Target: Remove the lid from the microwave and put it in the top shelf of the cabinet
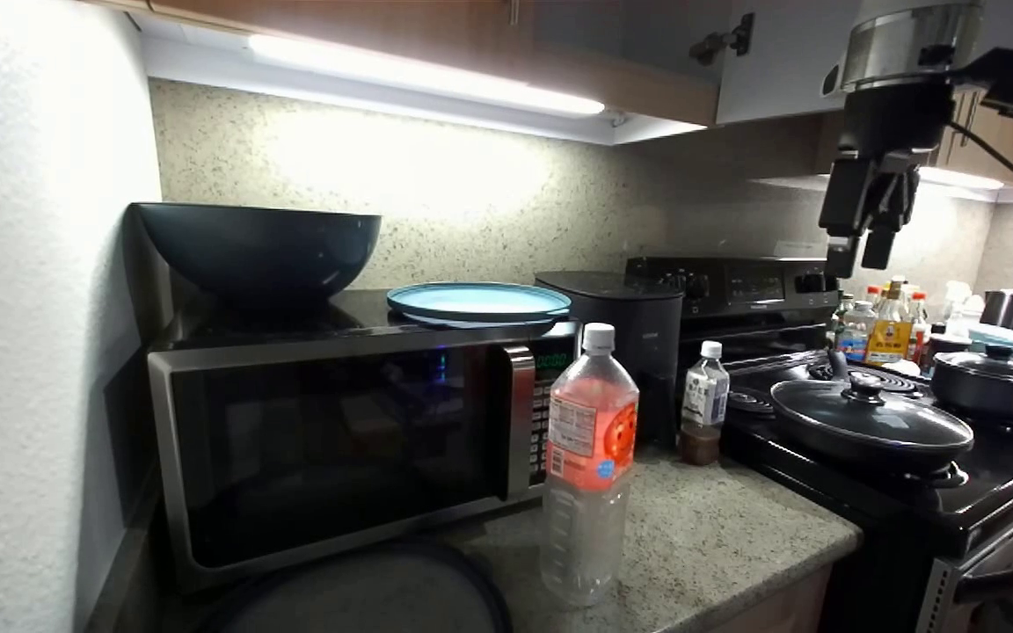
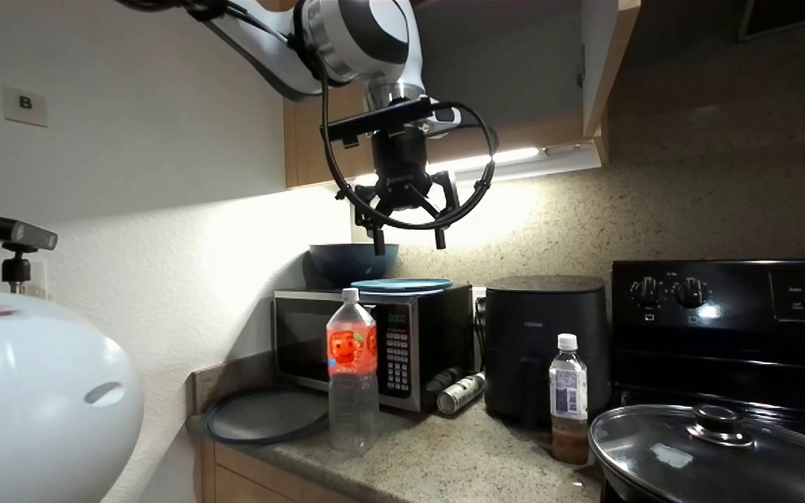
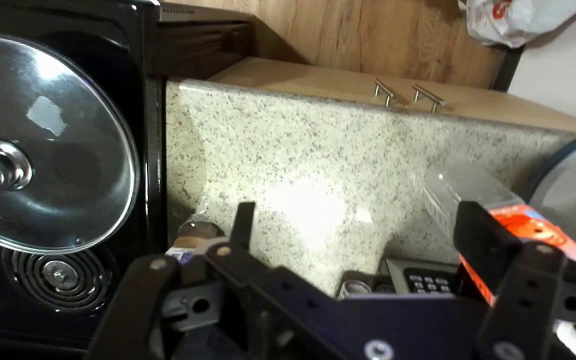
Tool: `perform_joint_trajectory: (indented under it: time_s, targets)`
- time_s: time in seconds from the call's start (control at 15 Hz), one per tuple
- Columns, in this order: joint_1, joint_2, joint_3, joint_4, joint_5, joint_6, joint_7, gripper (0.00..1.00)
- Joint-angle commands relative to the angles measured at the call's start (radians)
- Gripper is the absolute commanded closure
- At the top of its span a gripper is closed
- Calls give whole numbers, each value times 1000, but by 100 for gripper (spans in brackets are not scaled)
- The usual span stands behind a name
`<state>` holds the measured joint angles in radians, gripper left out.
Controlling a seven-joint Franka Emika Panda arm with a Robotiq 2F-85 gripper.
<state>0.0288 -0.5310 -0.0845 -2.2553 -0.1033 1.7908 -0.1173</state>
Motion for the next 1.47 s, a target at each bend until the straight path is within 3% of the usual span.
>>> perform_joint_trajectory:
  time_s: [0.0, 0.2, 0.4, 0.8, 1.07, 1.13, 1.4]
  targets:
    - [-20, 9, 12, 8, 17, 14, 14, 0]
    - [-28, 15, 10, 14, 25, 22, 26, 0]
    - [-14, 54, -6, 42, 188, 57, 97, 0]
    - [9, 233, 56, 126, 441, 255, 252, 0]
    - [15, 349, 119, 184, 418, 385, 347, 0]
    - [13, 301, 102, 147, 432, 353, 296, 0]
    - [13, 324, 106, 159, 431, 359, 301, 0]
